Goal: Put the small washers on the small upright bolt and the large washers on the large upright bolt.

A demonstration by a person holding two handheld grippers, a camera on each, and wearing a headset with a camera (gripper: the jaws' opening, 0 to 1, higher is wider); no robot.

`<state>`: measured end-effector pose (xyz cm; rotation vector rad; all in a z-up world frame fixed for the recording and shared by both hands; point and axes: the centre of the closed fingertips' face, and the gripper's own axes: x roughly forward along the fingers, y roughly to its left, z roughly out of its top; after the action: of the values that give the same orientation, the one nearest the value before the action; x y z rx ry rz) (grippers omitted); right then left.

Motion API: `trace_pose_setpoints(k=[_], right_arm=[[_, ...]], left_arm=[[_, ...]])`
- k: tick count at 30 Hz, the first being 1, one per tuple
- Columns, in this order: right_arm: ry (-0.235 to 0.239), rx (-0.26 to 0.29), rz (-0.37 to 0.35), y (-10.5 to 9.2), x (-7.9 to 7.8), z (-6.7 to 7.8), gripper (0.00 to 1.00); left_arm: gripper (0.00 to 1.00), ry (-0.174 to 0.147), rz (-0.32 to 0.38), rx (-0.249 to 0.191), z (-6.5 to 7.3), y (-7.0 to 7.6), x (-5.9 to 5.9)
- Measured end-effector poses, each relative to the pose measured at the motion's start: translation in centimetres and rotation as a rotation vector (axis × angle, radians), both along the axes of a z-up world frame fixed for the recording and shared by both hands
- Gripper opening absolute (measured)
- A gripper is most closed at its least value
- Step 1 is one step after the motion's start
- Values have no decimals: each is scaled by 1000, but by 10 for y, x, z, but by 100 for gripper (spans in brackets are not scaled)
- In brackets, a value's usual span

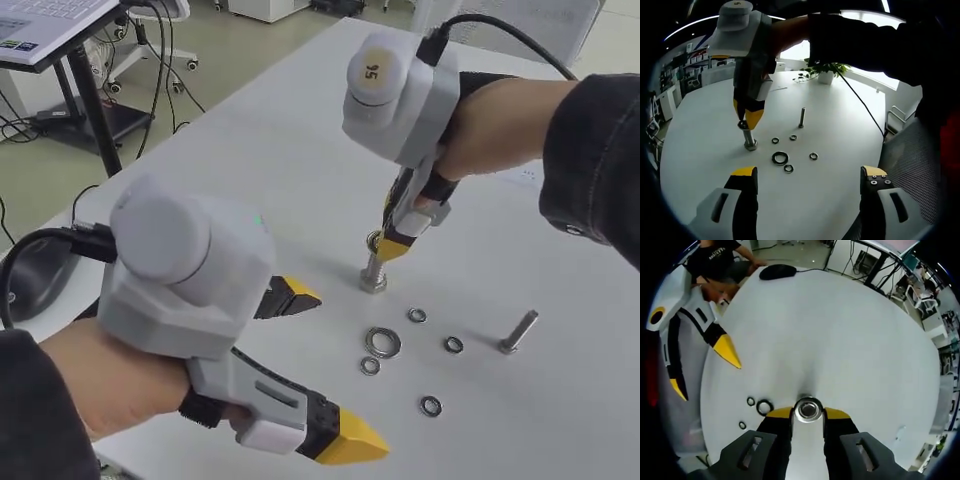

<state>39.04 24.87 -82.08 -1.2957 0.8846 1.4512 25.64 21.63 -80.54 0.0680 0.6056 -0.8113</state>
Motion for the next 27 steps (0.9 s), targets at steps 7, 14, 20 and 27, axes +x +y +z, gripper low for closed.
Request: trace_pose_setpoints(k=[7, 14, 20, 27], right_arm=[[15, -15, -3, 0, -2, -11, 24], [21, -30, -5, 0, -3, -22, 24], [15, -39, 0, 0, -5, -28, 24], [15, -50, 0, -2, -6, -37, 24]], left_arm=[[84, -1, 1, 1, 0, 0, 0], [84, -2, 3, 0, 0, 0, 0], [84, -1, 1, -1, 0, 0, -1], [84, 1, 0, -1, 0, -1, -1]])
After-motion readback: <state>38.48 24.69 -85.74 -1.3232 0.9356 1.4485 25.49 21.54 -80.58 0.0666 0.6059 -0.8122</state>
